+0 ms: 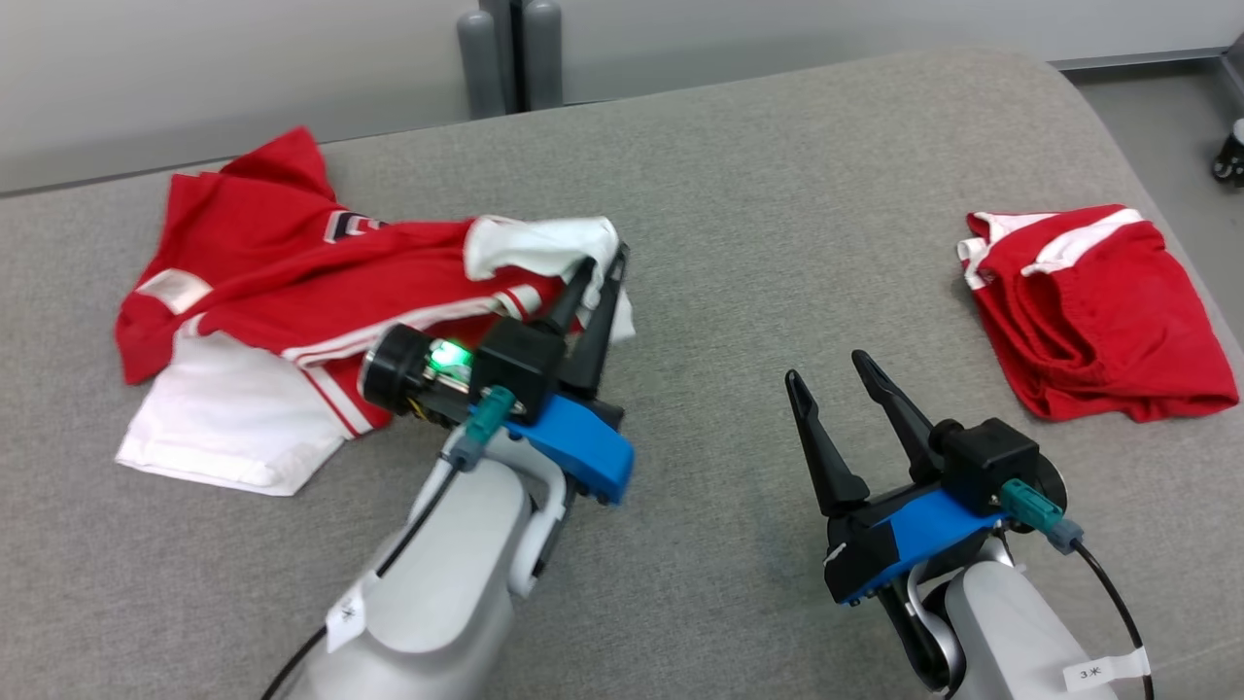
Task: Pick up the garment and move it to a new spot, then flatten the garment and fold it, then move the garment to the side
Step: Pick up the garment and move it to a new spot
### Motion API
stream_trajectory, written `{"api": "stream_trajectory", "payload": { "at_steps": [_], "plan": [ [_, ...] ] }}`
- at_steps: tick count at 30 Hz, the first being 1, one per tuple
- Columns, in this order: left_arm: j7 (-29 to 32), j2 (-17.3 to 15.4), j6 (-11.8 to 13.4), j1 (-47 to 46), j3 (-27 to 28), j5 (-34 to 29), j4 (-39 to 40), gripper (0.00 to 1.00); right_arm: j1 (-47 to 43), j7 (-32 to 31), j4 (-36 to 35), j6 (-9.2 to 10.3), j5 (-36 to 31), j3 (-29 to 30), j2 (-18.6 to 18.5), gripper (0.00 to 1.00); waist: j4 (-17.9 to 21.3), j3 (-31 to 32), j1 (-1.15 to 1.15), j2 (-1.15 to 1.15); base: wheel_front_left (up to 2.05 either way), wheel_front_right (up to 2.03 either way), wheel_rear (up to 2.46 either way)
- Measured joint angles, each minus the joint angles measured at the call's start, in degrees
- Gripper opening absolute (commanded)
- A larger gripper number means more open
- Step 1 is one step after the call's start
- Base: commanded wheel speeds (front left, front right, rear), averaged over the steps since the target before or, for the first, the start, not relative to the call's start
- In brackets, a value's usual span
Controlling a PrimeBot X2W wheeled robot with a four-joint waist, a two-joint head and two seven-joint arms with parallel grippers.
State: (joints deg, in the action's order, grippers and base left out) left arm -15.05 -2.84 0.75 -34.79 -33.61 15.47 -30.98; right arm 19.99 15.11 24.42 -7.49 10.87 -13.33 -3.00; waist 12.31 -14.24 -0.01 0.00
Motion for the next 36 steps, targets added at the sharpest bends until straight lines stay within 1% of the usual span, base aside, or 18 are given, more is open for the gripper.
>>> {"api": "stream_trajectory", "payload": {
  "at_steps": [4, 6, 7, 8, 12, 16, 21, 28, 32, 36],
  "plan": [
    [0.0, 0.0, 1.8, 0.4, -6.2, 3.2, 0.1, 0.0, -0.2, 0.0, 0.0, 0.0, 0.5, 0.4, 0.0, 1.0, 0.8, 0.6, 0.0, 0.0, 0.0, 0.0, 0.0],
    [0.0, 0.0, 2.9, 0.5, -8.1, 4.2, 0.5, 0.0, -0.4, 0.0, 0.0, 0.0, 0.6, 0.8, 0.0, 1.0, 0.5, 0.7, 0.0, 0.0, 0.0, 0.0, 0.0],
    [0.0, 0.1, 3.4, 0.6, -8.4, 4.9, 0.6, 0.6, -0.4, 0.0, 0.0, 0.0, 0.6, 1.0, 0.0, 1.0, 0.3, 0.8, 0.01, 0.0, 0.0, 0.0, 0.0],
    [0.0, 0.0, 4.1, 0.8, -8.7, 5.3, 0.6, 1.0, -0.5, 0.0, 0.0, 0.0, 0.6, 1.2, 0.0, 1.0, 0.0, 1.0, 0.0, 0.0, 0.0, 0.0, 0.0],
    [0.0, 0.0, 6.4, 2.3, -7.5, 5.7, 0.7, 1.0, -0.6, 0.0, 0.0, 0.0, 0.6, 2.4, 0.1, 1.0, -1.5, 1.8, 0.0, 0.0, 0.0, 0.0, 0.0],
    [0.0, -0.3, 8.1, 5.7, -2.4, 4.6, 0.9, 1.0, -1.4, 0.0, -0.1, 0.0, 0.6, 3.4, 0.1, 1.0, -3.3, 3.4, 0.0, 0.0, 0.0, 0.0, 0.0],
    [0.0, -2.4, 8.4, 11.5, 3.5, 1.4, 3.6, 1.0, -2.2, 0.0, 0.2, 0.0, 0.4, 4.6, 0.1, 1.0, -5.2, 5.7, 0.0, 0.0, 0.0, 0.0, 0.0],
    [0.0, -3.6, 10.4, 21.6, 14.1, -0.5, 7.4, 1.0, -4.9, 0.0, 1.3, 0.0, -0.1, 5.0, 0.1, 1.0, -6.9, 9.6, 0.0, -0.01, 0.0, 0.0, 0.0],
    [0.0, -3.3, 10.9, 28.1, 19.6, -2.2, 10.7, 1.0, -6.9, 0.0, 2.1, 0.0, -0.4, 5.1, 0.1, 1.0, -7.7, 11.5, 0.0, -0.01, 0.0, 0.0, 0.0],
    [0.0, -2.2, 10.3, 33.3, 23.2, -3.9, 13.0, 1.0, -8.6, 0.0, 2.7, 0.0, -0.7, 5.8, 0.1, 1.0, -8.6, 12.7, 0.0, -0.01, 0.0, 0.0, 0.0]
  ]
}}
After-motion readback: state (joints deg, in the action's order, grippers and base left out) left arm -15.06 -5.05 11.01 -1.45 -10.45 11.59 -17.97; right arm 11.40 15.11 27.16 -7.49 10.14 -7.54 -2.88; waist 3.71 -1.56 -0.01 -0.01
